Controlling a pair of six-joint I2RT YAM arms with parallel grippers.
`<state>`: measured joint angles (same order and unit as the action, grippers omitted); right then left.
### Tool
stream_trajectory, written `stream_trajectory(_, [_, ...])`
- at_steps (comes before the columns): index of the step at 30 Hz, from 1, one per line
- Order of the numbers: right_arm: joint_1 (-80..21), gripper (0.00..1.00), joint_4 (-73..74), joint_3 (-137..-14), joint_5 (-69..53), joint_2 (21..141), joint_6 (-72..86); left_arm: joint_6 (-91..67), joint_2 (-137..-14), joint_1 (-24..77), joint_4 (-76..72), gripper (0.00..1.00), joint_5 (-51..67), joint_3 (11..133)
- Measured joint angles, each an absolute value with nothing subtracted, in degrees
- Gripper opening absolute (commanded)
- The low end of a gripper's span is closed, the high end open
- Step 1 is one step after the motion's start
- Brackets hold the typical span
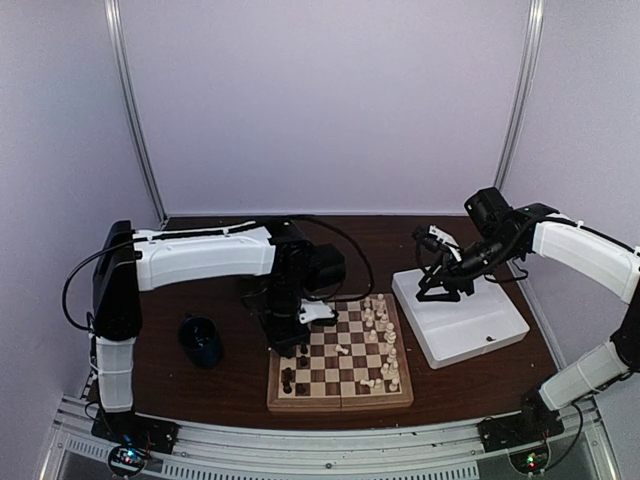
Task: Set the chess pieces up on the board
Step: Place the bishop on c8.
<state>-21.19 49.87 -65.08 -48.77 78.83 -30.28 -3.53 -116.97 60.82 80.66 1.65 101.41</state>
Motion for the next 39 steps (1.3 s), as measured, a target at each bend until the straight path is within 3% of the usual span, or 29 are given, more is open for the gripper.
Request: stream_trajectory(39, [-21.2,0.54,49.9,-65.1,-48.8,78.8,-31.2,-3.6,-123.2,61.6,80.2,0.1,-1.9,101.9])
